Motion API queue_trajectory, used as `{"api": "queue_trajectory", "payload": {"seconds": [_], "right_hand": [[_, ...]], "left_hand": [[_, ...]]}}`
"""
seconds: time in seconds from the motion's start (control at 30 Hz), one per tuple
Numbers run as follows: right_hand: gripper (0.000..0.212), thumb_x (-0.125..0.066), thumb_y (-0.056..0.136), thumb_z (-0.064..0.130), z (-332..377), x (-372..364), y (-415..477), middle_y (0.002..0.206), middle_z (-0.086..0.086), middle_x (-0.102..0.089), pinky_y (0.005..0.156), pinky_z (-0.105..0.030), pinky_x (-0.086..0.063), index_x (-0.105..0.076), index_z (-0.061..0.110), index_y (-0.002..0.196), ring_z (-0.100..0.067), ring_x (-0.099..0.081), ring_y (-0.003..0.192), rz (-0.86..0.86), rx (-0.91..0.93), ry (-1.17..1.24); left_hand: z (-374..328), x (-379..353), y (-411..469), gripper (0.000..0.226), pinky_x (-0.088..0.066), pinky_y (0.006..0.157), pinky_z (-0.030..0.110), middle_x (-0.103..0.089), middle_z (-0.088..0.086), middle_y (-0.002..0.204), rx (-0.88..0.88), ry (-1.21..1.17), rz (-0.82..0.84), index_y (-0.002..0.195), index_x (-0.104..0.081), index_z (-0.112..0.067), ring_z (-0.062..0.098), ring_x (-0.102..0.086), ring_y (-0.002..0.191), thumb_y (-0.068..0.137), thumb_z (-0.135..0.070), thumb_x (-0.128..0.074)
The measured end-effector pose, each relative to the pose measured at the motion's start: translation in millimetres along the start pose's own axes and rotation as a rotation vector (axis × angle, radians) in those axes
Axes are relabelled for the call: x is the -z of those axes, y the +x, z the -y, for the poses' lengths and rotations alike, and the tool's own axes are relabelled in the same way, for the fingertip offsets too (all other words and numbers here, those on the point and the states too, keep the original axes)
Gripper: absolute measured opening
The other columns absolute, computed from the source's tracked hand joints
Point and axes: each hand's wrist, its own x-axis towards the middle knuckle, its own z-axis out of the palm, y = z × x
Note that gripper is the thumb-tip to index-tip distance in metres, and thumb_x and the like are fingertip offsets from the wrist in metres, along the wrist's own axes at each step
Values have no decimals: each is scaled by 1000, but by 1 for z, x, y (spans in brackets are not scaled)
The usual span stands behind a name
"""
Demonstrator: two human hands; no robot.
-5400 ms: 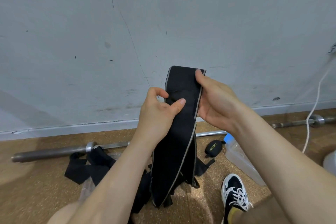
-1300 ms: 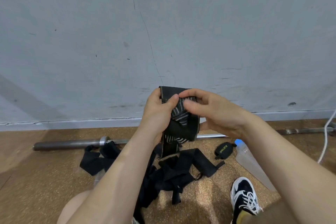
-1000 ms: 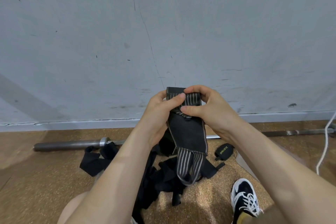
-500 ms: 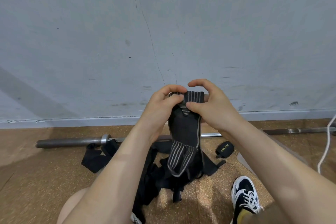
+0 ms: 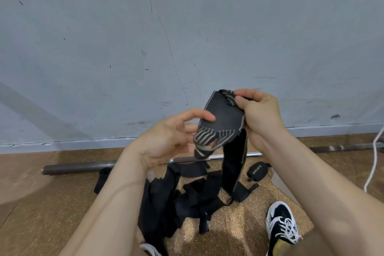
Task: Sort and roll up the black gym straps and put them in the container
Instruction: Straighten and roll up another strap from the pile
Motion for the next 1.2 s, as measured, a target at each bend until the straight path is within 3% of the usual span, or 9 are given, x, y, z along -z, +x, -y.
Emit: {"api": "queue_trajectory", "payload": {"seconds": [0.13,0.23,0.37,0.6,0.7,0.8,0.97,1.07,1.2], "right_hand": [[23,-56,97,-3,3,3,4,85,-12,-68,56,-26,-56,-68,13,86,-19,-64,66,-38,-2,19],[23,-59,96,0,1,3,6,92,-11,-70,65,-31,-59,-71,16,86,-24,-67,80,-39,36,-29],[24,-60,94,-1,-1,-1,1,90,-9,-71,72,-35,-61,-71,18,85,-27,-70,86,-23,128,-86],[10,-64,91,22,-1,-5,-3,97,2,-70,89,-54,-57,-71,25,96,-23,-69,98,122,242,-171],[45,-75,73,44,-4,-5,-6,107,3,-69,92,-51,-56,-67,24,112,-17,-68,103,214,225,-235],[67,-82,59,41,-7,-7,-6,120,-3,-64,97,-42,-54,-60,24,120,-15,-65,108,229,257,-327],[59,-87,70,5,-8,-5,-6,111,-5,-68,91,-39,-57,-59,21,120,-18,-69,101,243,232,-255],[56,-80,73,-6,-2,-3,-9,104,-8,-72,85,-33,-59,-59,13,122,-19,-72,93,296,148,-58],[54,-75,75,-9,-2,-5,-13,101,-13,-72,80,-34,-60,-58,8,123,-23,-72,87,357,40,76]], "left_hand": [[8,-11,4,50,-56,81,26,-74,8,104,-78,187,-85,106,-74,-22,21,-71,96,81,19,-62],[8,-18,9,21,-56,76,22,-76,4,95,-89,123,-232,93,-79,-21,15,-72,92,82,-7,-67],[7,-25,14,15,-57,72,21,-77,5,88,-96,36,-393,80,-79,-17,14,-72,82,73,-26,-70],[6,-34,21,28,-55,52,22,-72,11,73,-152,94,-689,93,-42,-17,18,-66,53,91,-4,-67],[4,-36,19,31,-53,50,24,-70,12,73,-191,168,-684,94,-40,-21,20,-65,52,92,-1,-63],[3,-36,17,26,-53,50,25,-68,9,73,-213,204,-639,94,-46,-20,21,-66,52,93,1,-61],[-1,-29,10,25,-56,57,22,-67,2,83,-225,65,-442,77,-72,-19,21,-70,61,87,3,-66],[-6,-19,1,34,-58,74,25,-72,2,92,-244,-16,-228,91,-77,-22,23,-74,79,70,4,-78],[-6,-18,1,29,-58,69,25,-73,4,79,-265,34,-294,84,-78,-26,19,-72,71,70,-1,-74]]}}
